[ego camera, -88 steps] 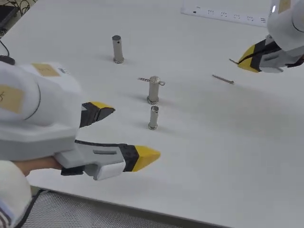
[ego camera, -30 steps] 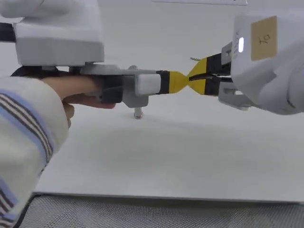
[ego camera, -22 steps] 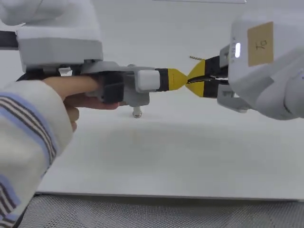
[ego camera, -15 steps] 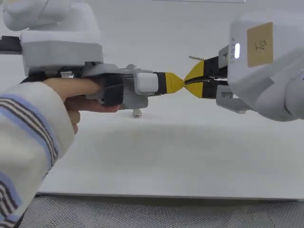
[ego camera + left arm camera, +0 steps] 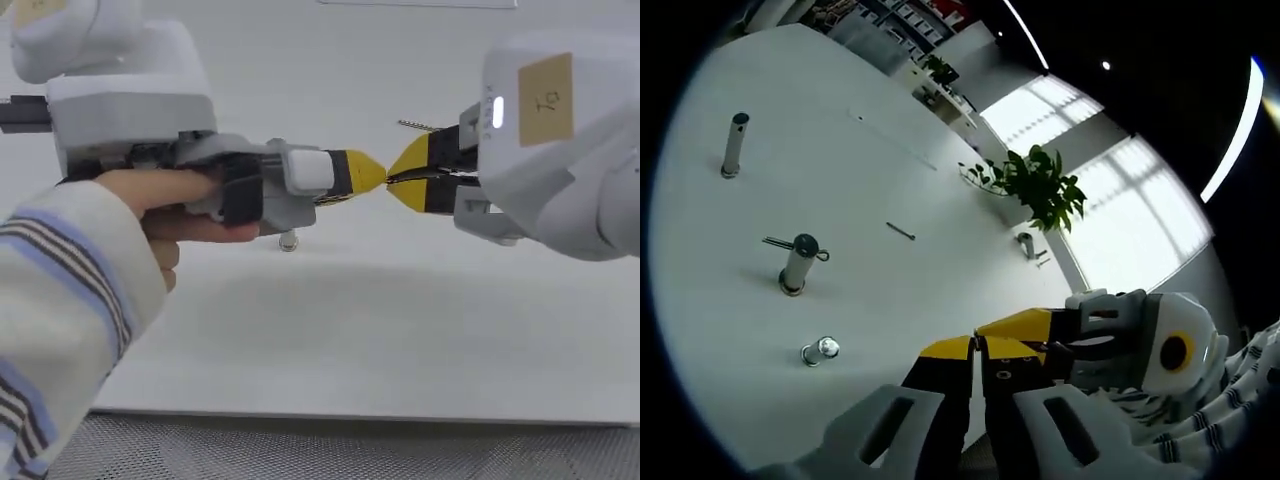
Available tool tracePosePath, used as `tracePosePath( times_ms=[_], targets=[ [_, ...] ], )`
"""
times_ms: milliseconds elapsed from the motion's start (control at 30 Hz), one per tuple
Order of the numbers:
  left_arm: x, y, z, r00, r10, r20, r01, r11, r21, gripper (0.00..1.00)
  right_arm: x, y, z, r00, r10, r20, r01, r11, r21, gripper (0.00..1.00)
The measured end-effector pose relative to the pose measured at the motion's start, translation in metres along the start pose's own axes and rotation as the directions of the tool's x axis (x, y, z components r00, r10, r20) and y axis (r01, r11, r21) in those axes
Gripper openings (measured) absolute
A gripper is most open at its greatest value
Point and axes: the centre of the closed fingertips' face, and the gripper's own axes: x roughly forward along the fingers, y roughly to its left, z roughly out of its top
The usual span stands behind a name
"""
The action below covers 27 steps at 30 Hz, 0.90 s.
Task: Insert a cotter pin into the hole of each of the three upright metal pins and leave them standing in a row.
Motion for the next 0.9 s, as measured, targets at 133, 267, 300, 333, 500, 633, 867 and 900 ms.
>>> tracePosePath(
  times_ms=[133, 267, 300, 333, 500, 633, 867, 900],
  targets=[
    [-0.0002, -0.0010, 0.0005, 0.9999, -0.007, 0.010, 0.007, 1.000, -0.008, 0.01, -0.0004, -0.0009, 0.0012, 1.0000, -0.002, 0.005, 0.002, 1.000, 0.000, 0.02],
    [-0.0010, -0.0010, 0.0010, 0.9998, -0.006, 0.018, 0.007, 1.000, -0.006, 0.01, 0.0001, -0.0007, 0.0017, 1.0000, -0.001, 0.004, 0.001, 1.000, 0.000, 0.02],
    [-0.0012, -0.0014, 0.0004, 0.9999, -0.005, 0.016, 0.005, 1.000, 0.002, 0.01, 0.0004, -0.0010, 0.0018, 1.0000, -0.002, 0.005, 0.002, 1.000, 0.003, 0.02],
    [-0.0012, -0.0001, 0.0009, 0.9999, -0.005, 0.011, 0.005, 1.000, 0.002, 0.01, 0.0005, -0.0010, 0.0018, 1.0000, -0.002, 0.005, 0.002, 1.000, 0.005, 0.02],
    [-0.0032, 0.0000, 0.0008, 0.9999, -0.009, 0.007, 0.009, 1.000, 0.003, 0.01, 0.0009, -0.0005, 0.0035, 0.9999, 0.001, 0.014, -0.001, 1.000, 0.009, 0.02],
    [-0.0041, -0.0005, 0.0015, 1.0000, -0.006, 0.006, 0.006, 0.999, 0.040, 0.00, 0.0011, -0.0007, 0.0039, 0.9998, 0.003, 0.022, -0.003, 1.000, 0.013, 0.02],
    [-0.0040, -0.0025, 0.0027, 0.9999, -0.007, 0.011, 0.006, 0.996, 0.088, 0.00, -0.0007, -0.0022, 0.0047, 0.9990, 0.005, 0.044, -0.007, 0.999, 0.035, 0.03],
    [-0.0039, -0.0026, 0.0031, 0.9999, -0.008, 0.012, 0.007, 0.996, 0.093, 0.00, -0.0009, -0.0029, 0.0042, 0.9991, 0.001, 0.043, -0.003, 0.999, 0.039, 0.03]
  ],
)
